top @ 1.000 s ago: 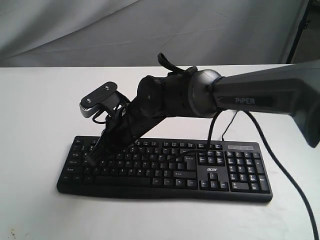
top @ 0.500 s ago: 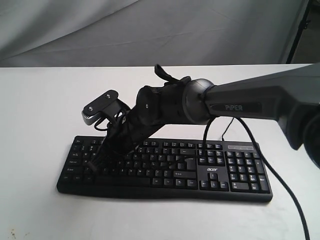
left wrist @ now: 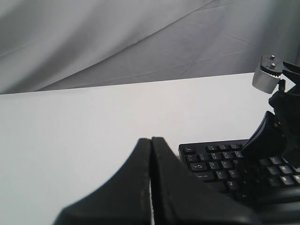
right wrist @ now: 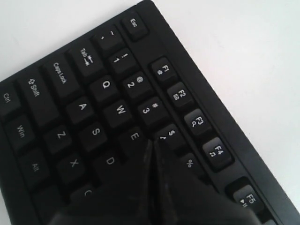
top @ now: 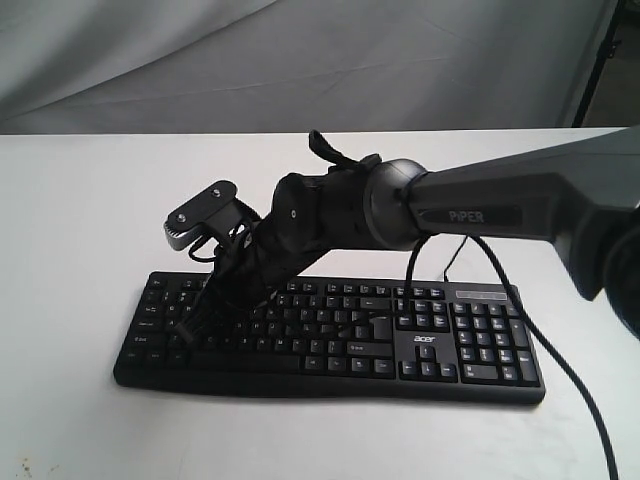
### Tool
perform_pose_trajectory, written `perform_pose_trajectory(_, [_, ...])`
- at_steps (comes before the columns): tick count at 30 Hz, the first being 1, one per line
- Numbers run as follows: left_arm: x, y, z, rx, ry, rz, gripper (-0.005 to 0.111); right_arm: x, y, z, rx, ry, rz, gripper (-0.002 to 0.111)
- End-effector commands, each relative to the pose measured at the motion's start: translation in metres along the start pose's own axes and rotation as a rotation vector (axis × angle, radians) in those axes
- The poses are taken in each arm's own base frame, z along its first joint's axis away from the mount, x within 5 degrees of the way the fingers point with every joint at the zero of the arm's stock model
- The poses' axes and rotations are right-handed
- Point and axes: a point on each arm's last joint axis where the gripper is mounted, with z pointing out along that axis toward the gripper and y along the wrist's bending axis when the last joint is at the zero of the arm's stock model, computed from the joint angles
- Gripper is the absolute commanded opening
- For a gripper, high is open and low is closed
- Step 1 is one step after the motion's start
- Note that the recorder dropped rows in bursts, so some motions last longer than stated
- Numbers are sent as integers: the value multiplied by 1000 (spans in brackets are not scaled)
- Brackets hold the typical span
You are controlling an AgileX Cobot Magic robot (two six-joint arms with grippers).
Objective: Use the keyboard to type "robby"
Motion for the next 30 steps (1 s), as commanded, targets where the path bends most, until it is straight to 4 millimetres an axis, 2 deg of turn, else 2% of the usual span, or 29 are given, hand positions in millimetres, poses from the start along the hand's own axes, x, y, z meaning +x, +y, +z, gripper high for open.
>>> perform_pose_trajectory(1, [1,0,0,5,-7,3,0,-1,-1,2,16,-6,-26,0])
perform_pose_trajectory(7, [1,0,0,5,-7,3,0,0,-2,6,23,-14,-19,0])
perform_pose_trajectory(13, [1,0,0,5,-7,3,0,-3,-1,0,23,-24,-20,0])
perform_pose_trajectory(16, [1,0,0,5,-7,3,0,-11,-2,-13,28,-52,-18,0])
perform_pose_trajectory(20, [1,0,0,5,-7,3,0,-16,-2,-42,45,-78,-8,0])
perform_pose_trajectory(26, [1,0,0,5,-7,3,0,23,-12,-77,73,-45,94,0])
perform_pose_trajectory(30, [1,0,0,5,-7,3,0,45,-20,-80,106,-35,133,0])
